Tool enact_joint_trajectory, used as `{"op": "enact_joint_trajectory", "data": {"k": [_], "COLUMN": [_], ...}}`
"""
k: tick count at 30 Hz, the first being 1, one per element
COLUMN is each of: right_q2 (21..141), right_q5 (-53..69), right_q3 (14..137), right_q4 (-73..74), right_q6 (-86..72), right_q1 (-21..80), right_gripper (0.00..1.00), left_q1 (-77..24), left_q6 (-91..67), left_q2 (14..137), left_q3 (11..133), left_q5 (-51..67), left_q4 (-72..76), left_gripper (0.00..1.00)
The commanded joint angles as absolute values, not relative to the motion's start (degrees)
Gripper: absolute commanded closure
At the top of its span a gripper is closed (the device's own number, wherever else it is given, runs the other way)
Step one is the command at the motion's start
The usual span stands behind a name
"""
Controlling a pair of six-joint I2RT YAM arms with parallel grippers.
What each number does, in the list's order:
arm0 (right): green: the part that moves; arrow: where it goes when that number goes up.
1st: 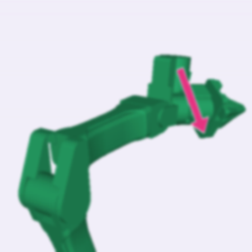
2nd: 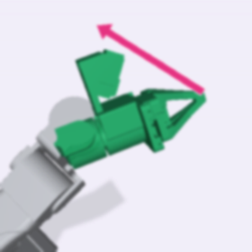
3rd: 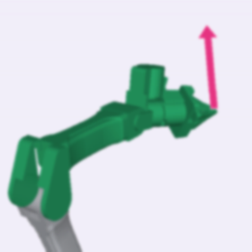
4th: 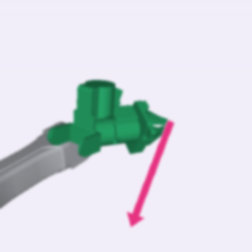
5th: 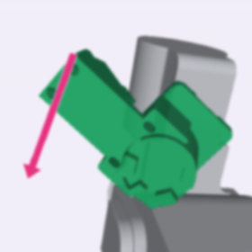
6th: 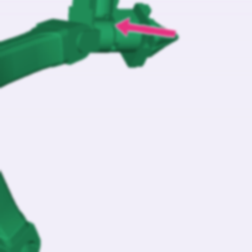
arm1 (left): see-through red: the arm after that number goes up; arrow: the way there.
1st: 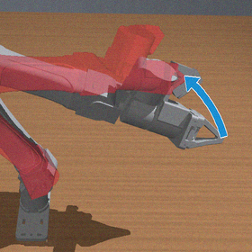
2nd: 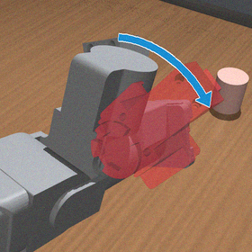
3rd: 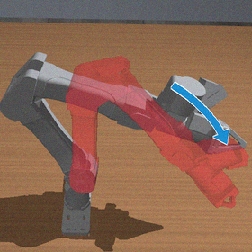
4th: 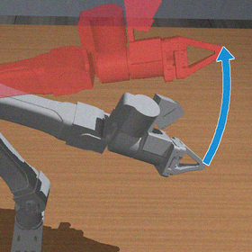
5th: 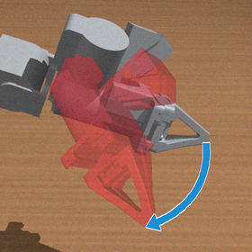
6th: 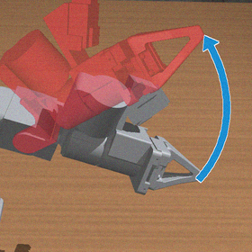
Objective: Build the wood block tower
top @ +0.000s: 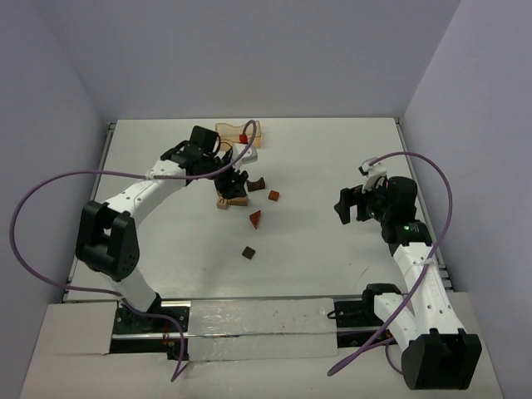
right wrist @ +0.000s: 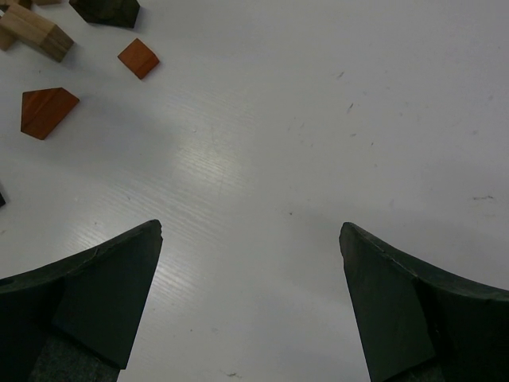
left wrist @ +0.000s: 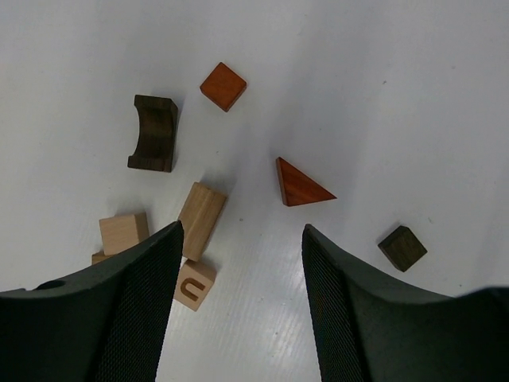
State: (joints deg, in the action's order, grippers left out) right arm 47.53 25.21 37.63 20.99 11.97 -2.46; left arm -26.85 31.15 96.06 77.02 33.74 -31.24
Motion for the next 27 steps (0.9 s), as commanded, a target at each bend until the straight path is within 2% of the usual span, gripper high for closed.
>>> {"op": "enact_joint_trajectory", "data": {"k": [1,21,27], "right_q2": [47.02,44.82,45.42], "right_q5": [26.27,31.12,31.97], "right_q3": [40.34,41.30,41.71], "right_q4": [21.44,22.41,22.44], "right_q6": [12.66,12.04,11.93], "right_q1": [-3.16,-3.43,-3.43], "right_gripper": [0.00,0.00,0.00], "left_q1": [-26.72,-26.55,-26.63], "left_q6": [35.72,42.11,43.14], "left_q2": [101.41,114.87,115.32], "left_q3": [82.26,85.68,83.17], "left_q5": [34.29,27.32,24.12], "left_q4": [-33.14,-30.58,-28.77], "left_gripper": [0.33,0.35,0.36]}}
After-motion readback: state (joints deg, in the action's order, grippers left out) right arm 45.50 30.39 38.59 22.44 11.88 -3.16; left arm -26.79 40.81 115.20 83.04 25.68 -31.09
